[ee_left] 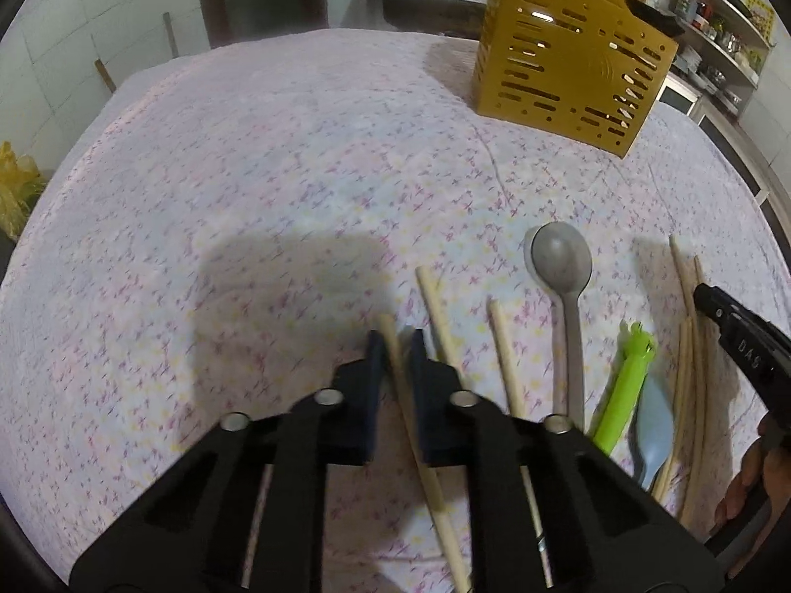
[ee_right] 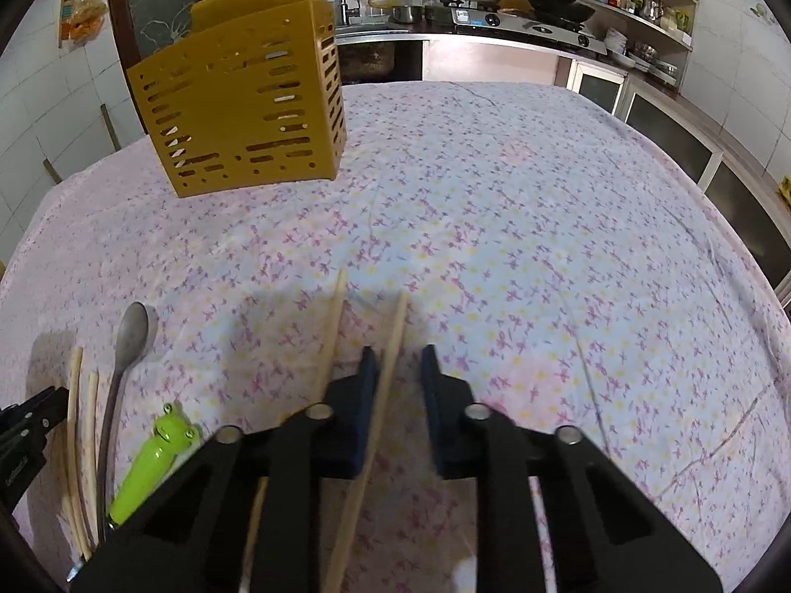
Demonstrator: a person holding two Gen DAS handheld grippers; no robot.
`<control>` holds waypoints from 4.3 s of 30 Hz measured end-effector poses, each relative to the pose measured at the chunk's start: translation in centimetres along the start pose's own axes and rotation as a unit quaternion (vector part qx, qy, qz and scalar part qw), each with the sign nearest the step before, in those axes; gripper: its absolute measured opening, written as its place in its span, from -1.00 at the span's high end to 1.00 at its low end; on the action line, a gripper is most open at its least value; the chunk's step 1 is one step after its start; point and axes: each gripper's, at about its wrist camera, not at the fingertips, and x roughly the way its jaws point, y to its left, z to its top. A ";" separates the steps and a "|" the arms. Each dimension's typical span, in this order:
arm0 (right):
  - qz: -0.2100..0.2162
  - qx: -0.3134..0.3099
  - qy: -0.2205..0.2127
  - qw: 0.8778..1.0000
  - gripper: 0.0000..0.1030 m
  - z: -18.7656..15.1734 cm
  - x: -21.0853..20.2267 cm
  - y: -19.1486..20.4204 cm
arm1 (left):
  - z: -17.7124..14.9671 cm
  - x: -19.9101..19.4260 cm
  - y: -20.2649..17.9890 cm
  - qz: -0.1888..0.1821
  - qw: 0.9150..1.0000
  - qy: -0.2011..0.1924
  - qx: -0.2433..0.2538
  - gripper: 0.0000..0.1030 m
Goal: Organize utensils
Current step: 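Lower the left tool onto a wooden chopstick and close it while the right tool grasps another chopstick, then lift the chopsticks in both tools and carry them over the yellow holder, then open both tools to drop the chopsticks into the yellow holder, then move the left tool back and grasp a chopstick while the right tool grasps another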
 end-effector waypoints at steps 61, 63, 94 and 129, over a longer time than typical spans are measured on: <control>0.073 0.033 -0.470 0.879 0.88 22.2 -15.4 4.3 | 23.5 -19.9 -7.3 -0.140 0.851 -0.504 0.050 0.91; 0.072 0.028 -0.468 0.880 0.88 23.3 -13.9 4.8 | 24.8 -18.5 -7.9 -0.144 0.850 -0.504 0.050 0.91; 0.024 0.014 -0.238 0.971 -0.37 8.5 -7.1 -0.4 | 12.9 -11.3 0.2 -0.051 0.939 -0.339 -0.001 -0.90; 0.007 0.002 -0.024 1.000 -0.37 0.6 0.7 -0.1 | 0.4 0.6 2.1 0.004 0.997 -0.080 -0.014 -0.90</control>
